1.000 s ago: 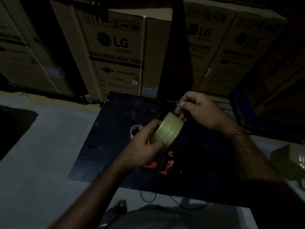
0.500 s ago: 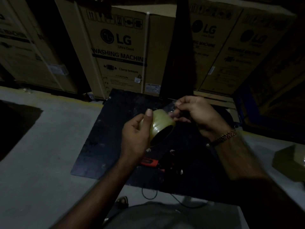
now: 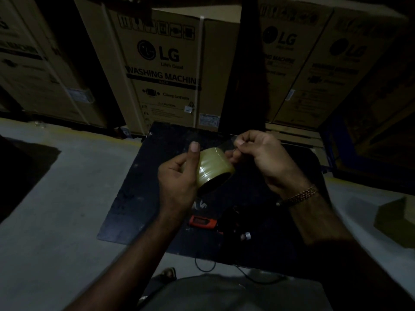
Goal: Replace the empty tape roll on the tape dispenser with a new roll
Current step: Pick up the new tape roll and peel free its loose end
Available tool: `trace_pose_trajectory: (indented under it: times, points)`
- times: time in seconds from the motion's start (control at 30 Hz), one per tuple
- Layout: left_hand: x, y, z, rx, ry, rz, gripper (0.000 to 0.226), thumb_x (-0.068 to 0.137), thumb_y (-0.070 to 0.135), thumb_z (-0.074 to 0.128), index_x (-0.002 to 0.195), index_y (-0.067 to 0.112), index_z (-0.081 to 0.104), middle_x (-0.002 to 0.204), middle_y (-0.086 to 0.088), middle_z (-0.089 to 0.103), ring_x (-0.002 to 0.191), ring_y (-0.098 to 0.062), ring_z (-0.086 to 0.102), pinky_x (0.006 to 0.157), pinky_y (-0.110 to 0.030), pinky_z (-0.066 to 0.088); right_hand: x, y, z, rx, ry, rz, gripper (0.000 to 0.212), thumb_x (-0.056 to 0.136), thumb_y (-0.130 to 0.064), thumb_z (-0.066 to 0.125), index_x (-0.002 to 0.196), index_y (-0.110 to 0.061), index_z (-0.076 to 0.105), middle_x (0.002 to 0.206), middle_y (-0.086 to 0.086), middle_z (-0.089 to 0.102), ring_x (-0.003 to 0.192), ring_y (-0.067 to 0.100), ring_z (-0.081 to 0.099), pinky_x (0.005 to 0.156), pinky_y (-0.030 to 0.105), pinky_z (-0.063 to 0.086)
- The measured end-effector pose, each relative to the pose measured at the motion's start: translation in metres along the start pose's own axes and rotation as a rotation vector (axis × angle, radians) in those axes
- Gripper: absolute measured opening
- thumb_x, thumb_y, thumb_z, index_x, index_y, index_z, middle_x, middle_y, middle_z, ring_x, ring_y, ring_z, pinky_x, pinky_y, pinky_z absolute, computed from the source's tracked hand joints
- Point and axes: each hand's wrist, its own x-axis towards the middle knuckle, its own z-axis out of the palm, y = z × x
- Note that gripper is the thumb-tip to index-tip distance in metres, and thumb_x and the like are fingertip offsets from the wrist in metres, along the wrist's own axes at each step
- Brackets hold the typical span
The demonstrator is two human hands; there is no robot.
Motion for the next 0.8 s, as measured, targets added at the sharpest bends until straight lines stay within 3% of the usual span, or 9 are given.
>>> trace_pose_trajectory:
  times: [0.2, 0.37, 0.47, 0.6, 0.73, 0.8]
  points:
    - [0.004, 0.002, -0.002, -0.014, 0.006, 0.014, 0.072, 0.091, 0.058, 0.062, 0.067, -0.009, 0.064, 0.063, -0.036, 0.049, 0.056, -0.024, 0.051, 0.049, -0.04, 0.038, 0.005, 0.007, 0.0, 0.038, -0.013, -0.003, 0.024, 0.106, 0.001, 0.049, 0.087, -0.009, 0.059, 0.087, 0.022, 0.064, 0.078, 0.017, 0.073, 0.071, 0.023, 0.062]
    - [0.007, 0.002, -0.004, -0.102, 0.01, -0.062, 0.07, 0.091, 0.053, 0.066, 0.067, -0.013, 0.061, 0.06, -0.018, 0.053, 0.058, -0.024, 0.051, 0.051, -0.031, 0.041, 0.008, 0.007, -0.006, 0.168, 0.029, 0.001, 0.023, 0.111, -0.008, 0.041, 0.092, -0.01, 0.054, 0.082, 0.012, 0.054, 0.078, 0.025, 0.078, 0.062, 0.03, 0.064]
    - [0.011, 0.004, -0.006, -0.114, 0.002, -0.107, 0.055, 0.093, 0.05, 0.064, 0.062, 0.004, 0.07, 0.061, -0.014, 0.059, 0.058, -0.023, 0.057, 0.054, -0.028, 0.046, 0.006, 0.003, -0.011, 0.208, 0.0, 0.015, 0.018, 0.11, -0.011, 0.045, 0.098, -0.008, 0.058, 0.074, 0.007, 0.058, 0.093, 0.038, 0.077, 0.069, 0.035, 0.065]
    - [0.018, 0.007, -0.008, -0.189, -0.012, -0.197, 0.07, 0.089, 0.057, 0.066, 0.076, -0.012, 0.064, 0.075, -0.023, 0.061, 0.069, -0.033, 0.058, 0.065, -0.04, 0.047, 0.008, -0.004, -0.014, 0.341, -0.038, 0.126, 0.02, 0.108, -0.006, 0.045, 0.095, -0.006, 0.06, 0.071, 0.006, 0.063, 0.087, 0.037, 0.08, 0.068, 0.037, 0.066]
    - [0.021, 0.011, -0.007, -0.259, -0.015, -0.304, 0.06, 0.093, 0.054, 0.066, 0.094, -0.006, 0.069, 0.087, -0.026, 0.062, 0.078, -0.037, 0.059, 0.069, -0.036, 0.049, 0.011, 0.003, -0.012, 0.39, -0.045, 0.195, 0.017, 0.106, -0.007, 0.049, 0.096, -0.008, 0.063, 0.071, 0.004, 0.066, 0.084, 0.03, 0.078, 0.073, 0.039, 0.067]
    - [0.022, 0.013, -0.008, -0.275, -0.014, -0.361, 0.061, 0.085, 0.056, 0.063, 0.093, -0.003, 0.071, 0.088, -0.028, 0.064, 0.08, -0.038, 0.062, 0.073, -0.04, 0.053, 0.012, 0.006, -0.013, 0.376, -0.049, 0.204, 0.017, 0.106, -0.01, 0.05, 0.097, -0.01, 0.065, 0.074, 0.002, 0.068, 0.087, 0.03, 0.076, 0.079, 0.04, 0.066]
